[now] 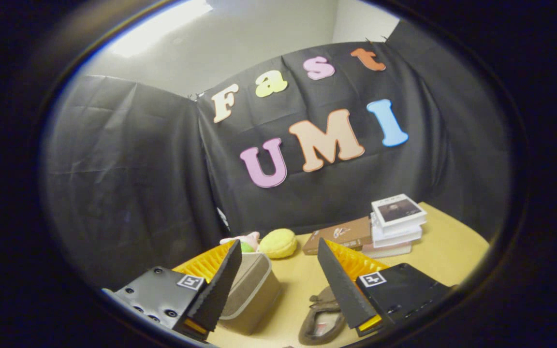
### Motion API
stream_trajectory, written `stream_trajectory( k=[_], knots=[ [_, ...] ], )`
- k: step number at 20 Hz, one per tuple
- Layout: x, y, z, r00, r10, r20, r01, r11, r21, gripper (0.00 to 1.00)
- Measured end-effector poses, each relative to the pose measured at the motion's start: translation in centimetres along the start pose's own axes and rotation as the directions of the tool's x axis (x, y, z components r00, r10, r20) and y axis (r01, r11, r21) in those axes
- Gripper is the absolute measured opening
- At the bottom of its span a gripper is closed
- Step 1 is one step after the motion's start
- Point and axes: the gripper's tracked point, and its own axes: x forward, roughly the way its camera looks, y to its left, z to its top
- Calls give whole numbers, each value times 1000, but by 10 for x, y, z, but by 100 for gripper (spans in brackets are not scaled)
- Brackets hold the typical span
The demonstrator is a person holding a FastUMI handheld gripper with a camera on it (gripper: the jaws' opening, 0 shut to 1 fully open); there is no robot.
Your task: Open the storage box then place both shoes into the box .Put the left shoe in first, then the right shoe, with the right side of both shoes facing outward in a uniform manner.
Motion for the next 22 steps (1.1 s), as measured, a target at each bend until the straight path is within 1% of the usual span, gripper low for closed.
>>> stream_trajectory(
  k=[2, 4, 8, 12, 17, 20, 22],
  knots=[
    [5, 6, -18, 998, 35, -49, -32, 997, 69, 100],
    [11, 11, -38, 991, 72, -109, -53, 985, 167, 100],
    [21, 10, -66, 979, 100, -178, -31, 935, 354, 100],
    [27, 20, -101, 954, 156, -256, -11, 871, 491, 100],
    [30, 45, -142, 908, 261, -328, -1, 784, 620, 100],
    [31, 55, -157, 889, 306, -340, 15, 724, 689, 100],
    [33, 61, -167, 876, 339, -344, 29, 675, 738, 100]
  ],
)
